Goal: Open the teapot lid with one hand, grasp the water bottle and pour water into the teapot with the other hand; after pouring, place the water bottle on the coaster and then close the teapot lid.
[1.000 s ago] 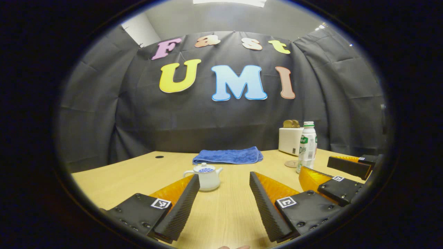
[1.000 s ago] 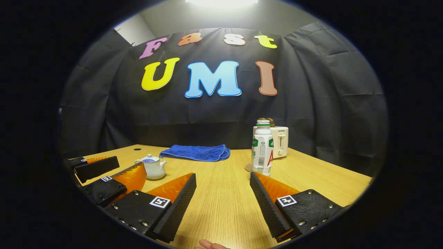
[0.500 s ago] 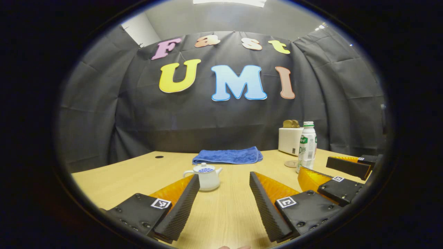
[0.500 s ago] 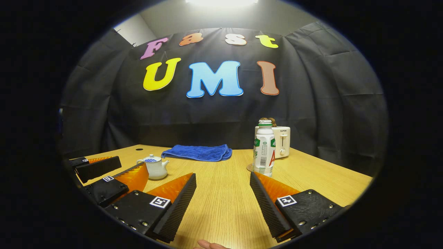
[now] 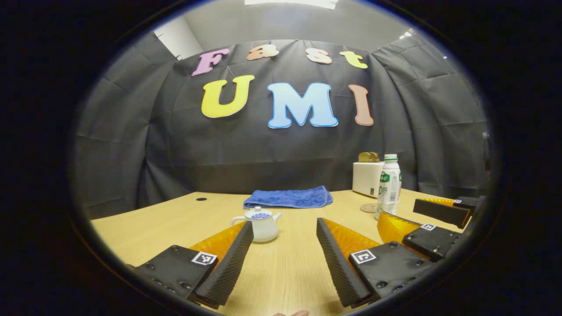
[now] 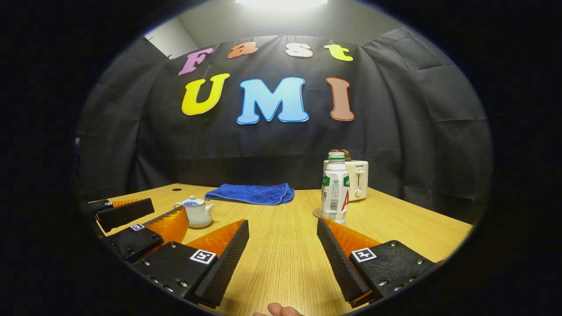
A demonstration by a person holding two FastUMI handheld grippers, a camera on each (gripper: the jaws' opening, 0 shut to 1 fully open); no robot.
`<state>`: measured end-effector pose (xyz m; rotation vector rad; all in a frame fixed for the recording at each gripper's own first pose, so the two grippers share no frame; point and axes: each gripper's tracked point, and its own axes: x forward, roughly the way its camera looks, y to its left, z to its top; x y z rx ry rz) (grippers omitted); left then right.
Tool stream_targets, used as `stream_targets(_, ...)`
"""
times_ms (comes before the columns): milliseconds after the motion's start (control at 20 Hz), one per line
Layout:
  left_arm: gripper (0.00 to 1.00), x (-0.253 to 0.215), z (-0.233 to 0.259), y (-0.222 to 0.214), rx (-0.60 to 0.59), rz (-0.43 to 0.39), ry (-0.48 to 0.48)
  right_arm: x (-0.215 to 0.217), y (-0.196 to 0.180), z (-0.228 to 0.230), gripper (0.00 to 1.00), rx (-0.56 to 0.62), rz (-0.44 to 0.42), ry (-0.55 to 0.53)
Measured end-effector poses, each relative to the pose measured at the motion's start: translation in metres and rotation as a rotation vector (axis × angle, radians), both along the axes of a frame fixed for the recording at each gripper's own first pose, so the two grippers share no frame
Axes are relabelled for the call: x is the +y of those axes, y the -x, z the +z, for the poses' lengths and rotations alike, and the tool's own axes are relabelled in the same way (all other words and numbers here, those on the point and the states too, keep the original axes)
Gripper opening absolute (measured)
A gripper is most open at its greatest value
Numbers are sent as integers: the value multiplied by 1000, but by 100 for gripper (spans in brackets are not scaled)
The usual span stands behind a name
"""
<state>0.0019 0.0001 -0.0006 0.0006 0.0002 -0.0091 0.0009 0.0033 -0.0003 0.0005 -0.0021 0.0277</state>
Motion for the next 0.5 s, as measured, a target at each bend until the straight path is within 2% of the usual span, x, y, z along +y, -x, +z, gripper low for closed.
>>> stream_targets(250, 100, 22, -2, -19, 3, 27, 8, -3, -6, 0, 96, 12, 28, -57)
stream_targets(400, 100, 30, 0, -48, 8, 5, 24, -14, -25, -5, 96, 51, 25, -36)
stream_targets(500, 100, 40, 7, -74, 3, 21, 2, -15, -30, -4, 96, 68, 36, -30)
